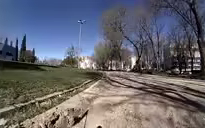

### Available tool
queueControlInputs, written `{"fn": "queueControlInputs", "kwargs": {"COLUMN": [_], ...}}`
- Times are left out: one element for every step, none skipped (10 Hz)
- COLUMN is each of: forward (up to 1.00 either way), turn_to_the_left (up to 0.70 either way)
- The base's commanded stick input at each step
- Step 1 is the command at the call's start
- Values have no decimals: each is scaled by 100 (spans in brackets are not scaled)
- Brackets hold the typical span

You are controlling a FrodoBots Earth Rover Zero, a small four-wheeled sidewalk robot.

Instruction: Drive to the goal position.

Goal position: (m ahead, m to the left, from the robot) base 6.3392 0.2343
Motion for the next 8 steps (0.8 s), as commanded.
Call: {"fn": "queueControlInputs", "kwargs": {"forward": [95, 95, 95, 95, 95, 95, 91, 91], "turn_to_the_left": [0, 0, 0, 0, 0, -1, -14, -25]}}
